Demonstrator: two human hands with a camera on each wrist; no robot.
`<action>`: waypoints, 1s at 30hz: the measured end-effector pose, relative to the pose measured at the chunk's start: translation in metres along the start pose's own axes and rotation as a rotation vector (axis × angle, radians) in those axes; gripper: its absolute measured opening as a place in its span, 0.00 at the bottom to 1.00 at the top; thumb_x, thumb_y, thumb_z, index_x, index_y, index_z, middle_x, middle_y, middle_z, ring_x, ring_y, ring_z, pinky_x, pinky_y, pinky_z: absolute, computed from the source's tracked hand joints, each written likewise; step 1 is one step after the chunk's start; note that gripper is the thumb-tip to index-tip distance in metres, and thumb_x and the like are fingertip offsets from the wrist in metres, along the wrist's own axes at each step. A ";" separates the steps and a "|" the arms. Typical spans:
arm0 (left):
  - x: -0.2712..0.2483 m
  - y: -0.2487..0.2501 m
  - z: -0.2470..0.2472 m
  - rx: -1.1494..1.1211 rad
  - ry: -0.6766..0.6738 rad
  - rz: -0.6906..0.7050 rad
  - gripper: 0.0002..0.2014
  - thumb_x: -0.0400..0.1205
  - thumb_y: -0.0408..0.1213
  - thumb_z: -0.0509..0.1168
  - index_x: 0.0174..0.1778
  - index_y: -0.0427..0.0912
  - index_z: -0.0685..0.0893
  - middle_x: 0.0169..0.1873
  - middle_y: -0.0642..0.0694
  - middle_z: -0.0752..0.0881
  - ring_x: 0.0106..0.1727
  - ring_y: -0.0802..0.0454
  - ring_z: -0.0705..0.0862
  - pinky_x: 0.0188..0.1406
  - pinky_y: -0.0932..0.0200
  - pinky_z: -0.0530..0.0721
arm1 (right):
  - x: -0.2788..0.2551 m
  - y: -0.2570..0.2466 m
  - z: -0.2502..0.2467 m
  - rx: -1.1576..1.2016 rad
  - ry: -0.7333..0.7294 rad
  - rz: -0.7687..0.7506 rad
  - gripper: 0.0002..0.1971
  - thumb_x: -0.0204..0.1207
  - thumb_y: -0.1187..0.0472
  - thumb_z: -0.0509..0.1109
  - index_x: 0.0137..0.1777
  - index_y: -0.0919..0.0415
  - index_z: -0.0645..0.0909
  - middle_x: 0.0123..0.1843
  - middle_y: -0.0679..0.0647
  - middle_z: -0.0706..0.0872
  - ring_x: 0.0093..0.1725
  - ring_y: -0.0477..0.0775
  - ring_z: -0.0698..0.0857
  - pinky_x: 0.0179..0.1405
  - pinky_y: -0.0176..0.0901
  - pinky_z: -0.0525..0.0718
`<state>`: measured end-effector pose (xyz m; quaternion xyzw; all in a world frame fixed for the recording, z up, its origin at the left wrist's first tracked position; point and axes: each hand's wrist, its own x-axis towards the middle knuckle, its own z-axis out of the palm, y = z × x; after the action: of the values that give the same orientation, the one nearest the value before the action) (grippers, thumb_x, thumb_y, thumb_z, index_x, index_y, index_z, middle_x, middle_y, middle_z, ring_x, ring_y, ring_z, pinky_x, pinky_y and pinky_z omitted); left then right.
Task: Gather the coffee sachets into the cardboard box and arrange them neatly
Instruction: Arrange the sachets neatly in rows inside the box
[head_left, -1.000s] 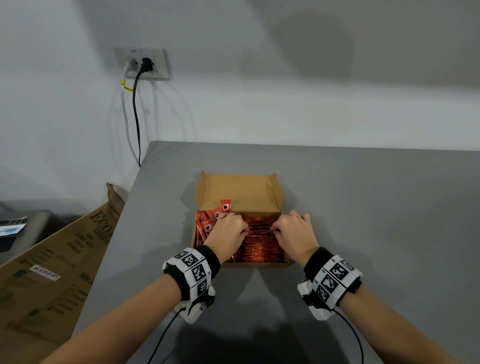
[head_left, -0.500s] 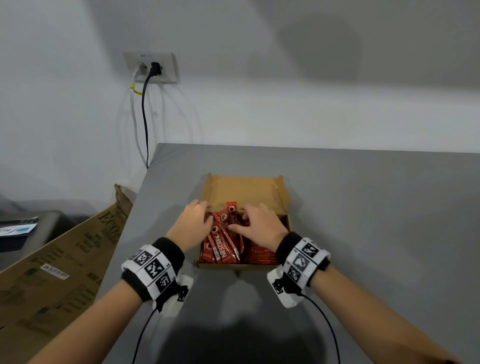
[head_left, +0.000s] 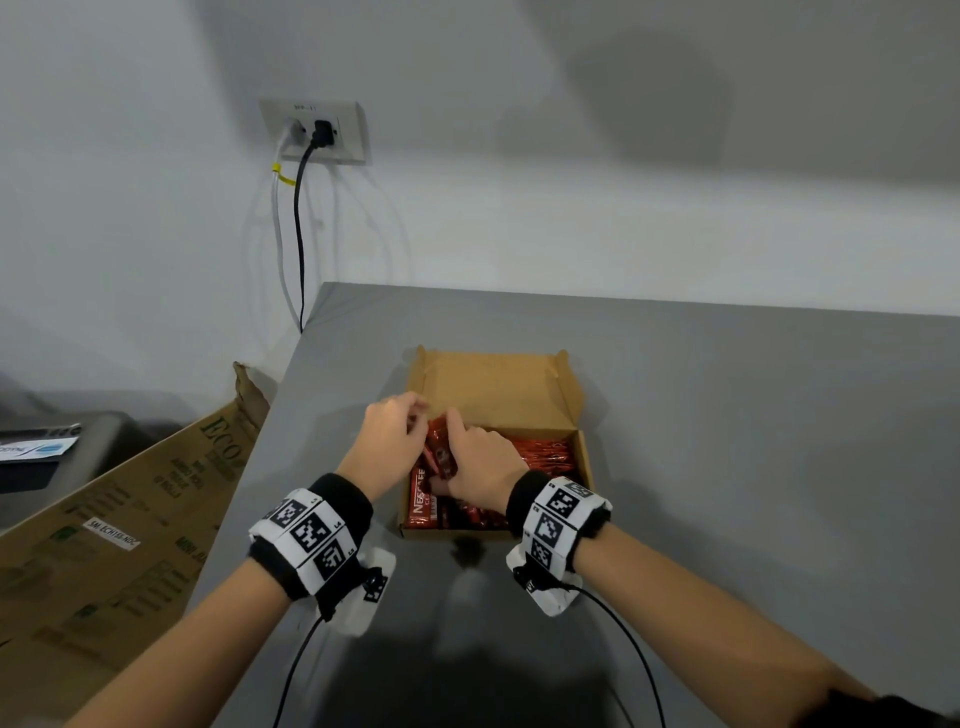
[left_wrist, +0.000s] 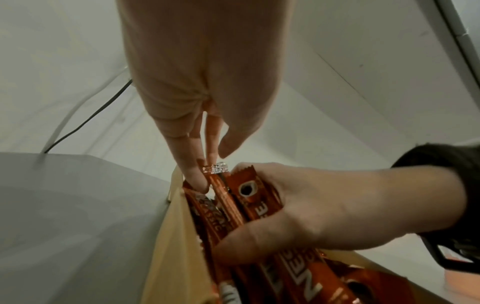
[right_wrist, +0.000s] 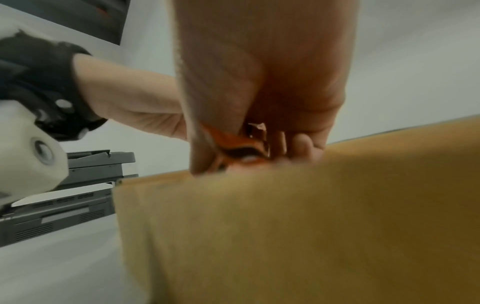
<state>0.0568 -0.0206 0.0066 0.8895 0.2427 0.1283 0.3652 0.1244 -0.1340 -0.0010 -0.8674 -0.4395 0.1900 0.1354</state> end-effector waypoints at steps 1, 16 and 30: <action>0.000 0.001 -0.001 -0.014 0.020 0.016 0.12 0.83 0.29 0.59 0.61 0.34 0.82 0.54 0.40 0.85 0.50 0.52 0.82 0.50 0.66 0.78 | 0.000 0.000 -0.002 0.025 0.010 0.001 0.33 0.71 0.53 0.74 0.69 0.63 0.60 0.57 0.63 0.84 0.55 0.67 0.84 0.53 0.56 0.83; -0.004 0.005 0.007 0.007 0.033 0.189 0.09 0.83 0.29 0.60 0.55 0.36 0.82 0.48 0.47 0.81 0.48 0.56 0.80 0.48 0.70 0.80 | -0.038 0.076 -0.044 0.369 0.245 0.340 0.19 0.69 0.56 0.73 0.55 0.58 0.69 0.42 0.53 0.83 0.40 0.53 0.85 0.43 0.50 0.86; -0.009 0.021 0.044 0.501 -0.275 0.163 0.19 0.81 0.43 0.63 0.64 0.38 0.74 0.60 0.41 0.79 0.62 0.43 0.78 0.58 0.54 0.78 | -0.047 0.063 -0.028 0.019 0.207 0.416 0.39 0.68 0.38 0.72 0.70 0.59 0.60 0.53 0.59 0.84 0.53 0.63 0.85 0.46 0.51 0.83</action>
<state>0.0742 -0.0637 -0.0098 0.9776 0.1427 -0.0282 0.1522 0.1568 -0.2104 0.0086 -0.9529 -0.2331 0.1281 0.1457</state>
